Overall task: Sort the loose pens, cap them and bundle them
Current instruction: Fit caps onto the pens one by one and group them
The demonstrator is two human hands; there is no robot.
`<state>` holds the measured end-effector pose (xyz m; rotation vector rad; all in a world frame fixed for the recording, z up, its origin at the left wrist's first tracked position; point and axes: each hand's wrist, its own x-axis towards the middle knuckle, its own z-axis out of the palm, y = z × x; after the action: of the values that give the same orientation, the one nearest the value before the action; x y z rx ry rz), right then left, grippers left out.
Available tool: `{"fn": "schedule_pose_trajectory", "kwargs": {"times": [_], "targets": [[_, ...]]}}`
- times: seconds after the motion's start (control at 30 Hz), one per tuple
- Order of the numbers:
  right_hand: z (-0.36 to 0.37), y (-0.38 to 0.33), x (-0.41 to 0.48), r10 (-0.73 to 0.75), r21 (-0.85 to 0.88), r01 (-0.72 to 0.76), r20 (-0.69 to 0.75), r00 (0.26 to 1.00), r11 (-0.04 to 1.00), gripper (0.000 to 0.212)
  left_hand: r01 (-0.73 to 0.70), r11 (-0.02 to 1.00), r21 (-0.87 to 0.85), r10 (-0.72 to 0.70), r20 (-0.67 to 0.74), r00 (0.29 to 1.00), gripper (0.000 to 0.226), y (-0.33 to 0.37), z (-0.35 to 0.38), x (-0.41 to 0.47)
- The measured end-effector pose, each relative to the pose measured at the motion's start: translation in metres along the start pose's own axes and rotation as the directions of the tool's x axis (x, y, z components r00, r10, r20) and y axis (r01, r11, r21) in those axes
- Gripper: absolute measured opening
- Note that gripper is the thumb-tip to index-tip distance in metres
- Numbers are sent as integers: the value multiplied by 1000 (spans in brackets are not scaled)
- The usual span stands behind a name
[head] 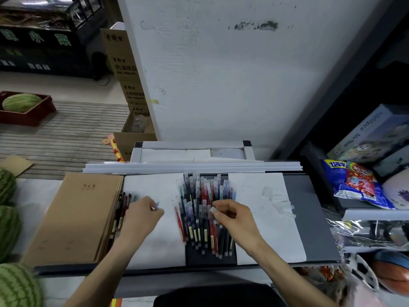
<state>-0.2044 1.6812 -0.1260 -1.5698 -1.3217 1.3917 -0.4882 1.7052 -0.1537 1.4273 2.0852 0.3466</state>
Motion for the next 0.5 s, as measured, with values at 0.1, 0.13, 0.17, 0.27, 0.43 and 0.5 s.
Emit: {"fn": "schedule_pose_trajectory", "kwargs": {"times": [0.1,0.13,0.17,0.27,0.43,0.5], "targets": [[-4,-16,-7,15,188,-27,63,998,982,13,-123,960,-252,159,127,979,5,26,0,-22],[-6,-20,-9,12,211,-27,76,997,977,13,-190,939,-287,237,141,961,7,33,-1,-30],[-8,-24,-11,7,219,-26,87,996,975,14,-269,918,-292,319,139,937,9,39,-4,-39],[-14,-32,-13,3,273,-35,116,993,962,12,-454,846,-279,500,122,857,16,55,-10,-60],[-23,-41,-17,15,396,-55,103,995,916,11,-441,813,-379,510,99,855,17,65,-11,-76],[-24,-41,-19,11,406,-41,74,997,913,19,-416,813,-407,489,92,867,18,66,-11,-78]]}}
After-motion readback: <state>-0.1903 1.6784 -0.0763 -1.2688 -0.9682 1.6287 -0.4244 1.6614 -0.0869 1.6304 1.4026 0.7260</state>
